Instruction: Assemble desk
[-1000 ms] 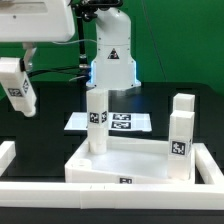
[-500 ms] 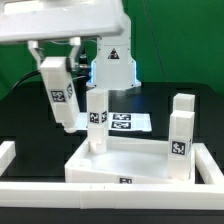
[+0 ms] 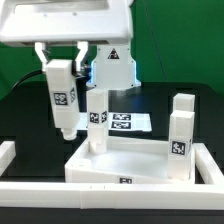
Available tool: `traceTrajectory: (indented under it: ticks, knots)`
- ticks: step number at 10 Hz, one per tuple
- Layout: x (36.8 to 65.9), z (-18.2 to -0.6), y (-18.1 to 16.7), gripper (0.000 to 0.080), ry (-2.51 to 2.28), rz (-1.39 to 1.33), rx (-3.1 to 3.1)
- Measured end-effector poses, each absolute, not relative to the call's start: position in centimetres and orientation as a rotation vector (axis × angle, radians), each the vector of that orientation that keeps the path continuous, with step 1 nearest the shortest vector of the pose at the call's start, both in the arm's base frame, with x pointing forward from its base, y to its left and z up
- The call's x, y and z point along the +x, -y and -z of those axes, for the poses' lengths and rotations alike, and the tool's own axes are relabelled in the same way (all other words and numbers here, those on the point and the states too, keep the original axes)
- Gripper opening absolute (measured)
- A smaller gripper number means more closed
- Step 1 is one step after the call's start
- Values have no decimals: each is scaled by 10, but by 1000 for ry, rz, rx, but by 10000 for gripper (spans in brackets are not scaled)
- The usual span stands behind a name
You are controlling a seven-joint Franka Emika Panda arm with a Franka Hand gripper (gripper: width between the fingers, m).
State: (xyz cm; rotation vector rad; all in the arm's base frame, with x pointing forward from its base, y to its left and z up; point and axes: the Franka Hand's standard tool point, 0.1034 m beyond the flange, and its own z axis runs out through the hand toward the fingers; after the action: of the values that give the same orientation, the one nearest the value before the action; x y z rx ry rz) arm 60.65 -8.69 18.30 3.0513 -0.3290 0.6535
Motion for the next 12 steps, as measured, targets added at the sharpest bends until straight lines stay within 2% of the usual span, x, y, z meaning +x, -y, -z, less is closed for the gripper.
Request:
traceTrajectory:
  ticks: [3,7,10,12]
  knots:
    - [600,-178,83,287,362,-853,2944]
    - [598,-174,83,287,359,-832,2952]
    - [588,-150,74,287,338,-824,2944]
    - [591,-150,69,287,328,-822,2951]
